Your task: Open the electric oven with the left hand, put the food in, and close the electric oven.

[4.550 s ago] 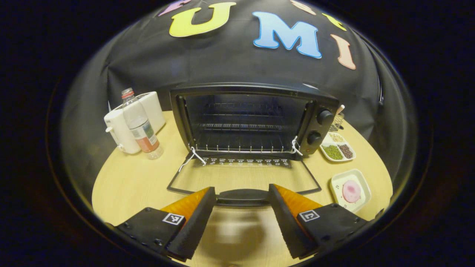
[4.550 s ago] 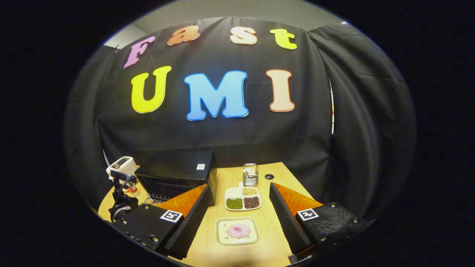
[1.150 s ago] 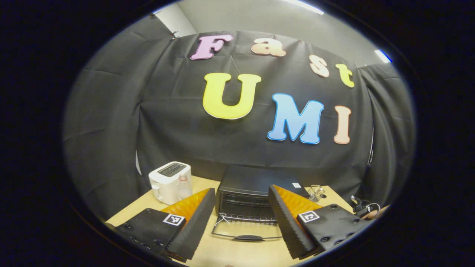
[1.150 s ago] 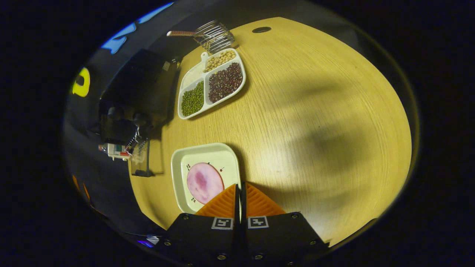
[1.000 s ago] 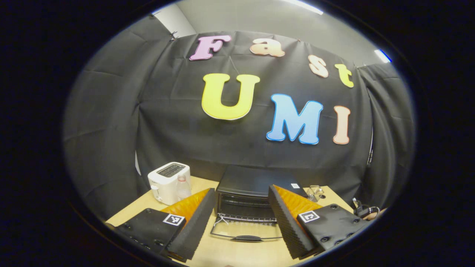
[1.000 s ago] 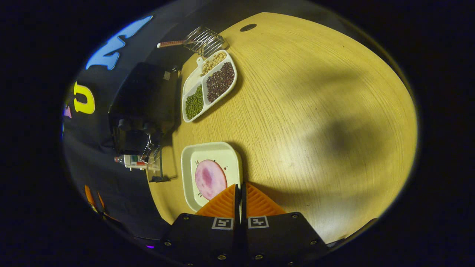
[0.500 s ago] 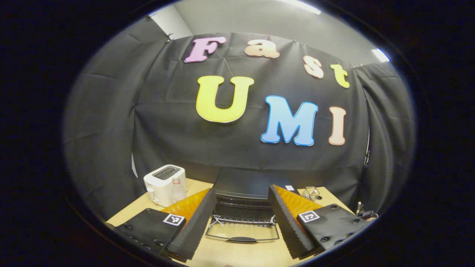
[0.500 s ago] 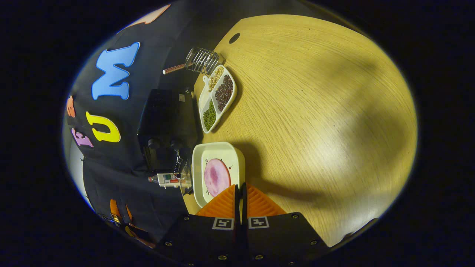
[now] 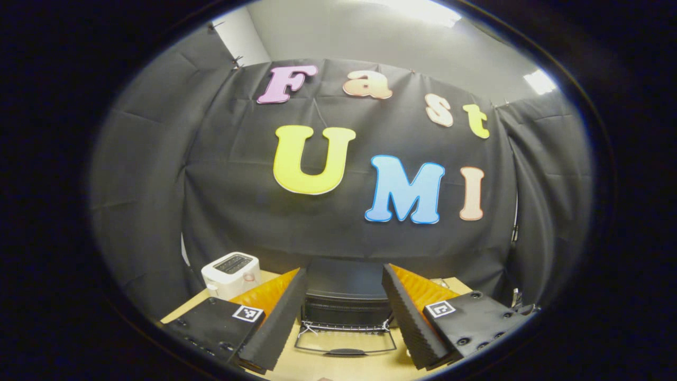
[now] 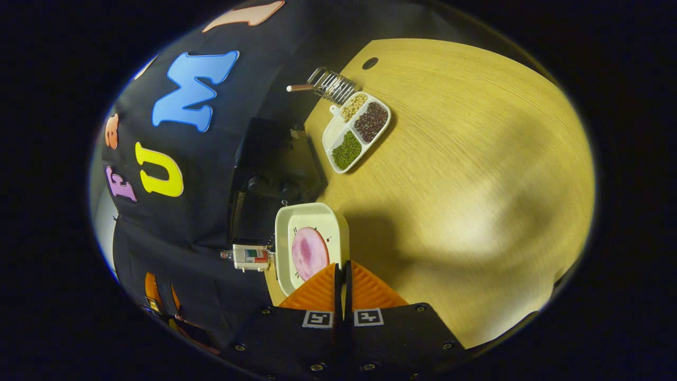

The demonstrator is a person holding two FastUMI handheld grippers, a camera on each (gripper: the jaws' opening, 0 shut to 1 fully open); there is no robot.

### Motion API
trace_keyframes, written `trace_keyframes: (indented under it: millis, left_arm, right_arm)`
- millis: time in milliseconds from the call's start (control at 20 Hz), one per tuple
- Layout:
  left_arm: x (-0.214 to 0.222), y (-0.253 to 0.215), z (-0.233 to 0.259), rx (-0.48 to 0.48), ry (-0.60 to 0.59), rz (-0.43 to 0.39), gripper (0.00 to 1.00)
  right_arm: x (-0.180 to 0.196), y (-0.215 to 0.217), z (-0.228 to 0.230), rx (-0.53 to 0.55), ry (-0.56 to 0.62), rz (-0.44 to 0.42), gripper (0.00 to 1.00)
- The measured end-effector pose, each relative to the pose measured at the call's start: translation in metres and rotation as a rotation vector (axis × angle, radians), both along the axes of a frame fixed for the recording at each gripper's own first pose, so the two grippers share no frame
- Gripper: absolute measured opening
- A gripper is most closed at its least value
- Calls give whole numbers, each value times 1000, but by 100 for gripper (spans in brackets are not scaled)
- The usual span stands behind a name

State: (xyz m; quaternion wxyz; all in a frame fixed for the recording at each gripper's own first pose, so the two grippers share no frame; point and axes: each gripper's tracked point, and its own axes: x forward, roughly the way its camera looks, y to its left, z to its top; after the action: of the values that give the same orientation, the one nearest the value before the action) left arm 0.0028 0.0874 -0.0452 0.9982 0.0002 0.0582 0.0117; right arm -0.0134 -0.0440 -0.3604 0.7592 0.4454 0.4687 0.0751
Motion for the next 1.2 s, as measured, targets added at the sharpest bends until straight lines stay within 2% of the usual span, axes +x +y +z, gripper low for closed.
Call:
trace_keyframes:
  millis: [150,200,300,500,600,950,1000,1100,1200]
  left_arm:
    - [-2,9,4,30,-19,-36,100]
    - [-3,11,6,31,-23,-52,88]
    - [-6,21,11,34,-31,-71,100]
    - [-12,44,26,33,-59,-86,100]
    - [-15,58,29,31,-61,-84,100]
    - [-22,114,24,20,-45,-27,100]
    - [-24,123,20,15,-34,-12,95]
    - [-27,141,14,-1,-16,20,100]
    - [-31,157,11,-7,-5,53,100]
  right_arm:
    - [1,40,11,23,-1,-41,0]
    - [2,54,13,35,0,-60,0]
    - [7,75,15,42,0,-101,0]
    - [27,109,12,57,5,-226,0]
    - [41,125,10,47,6,-260,0]
    - [101,168,-8,49,37,-419,0]
    - [109,175,-11,48,43,-439,0]
    - [128,183,-16,55,50,-504,0]
    - [145,193,-21,66,59,-566,0]
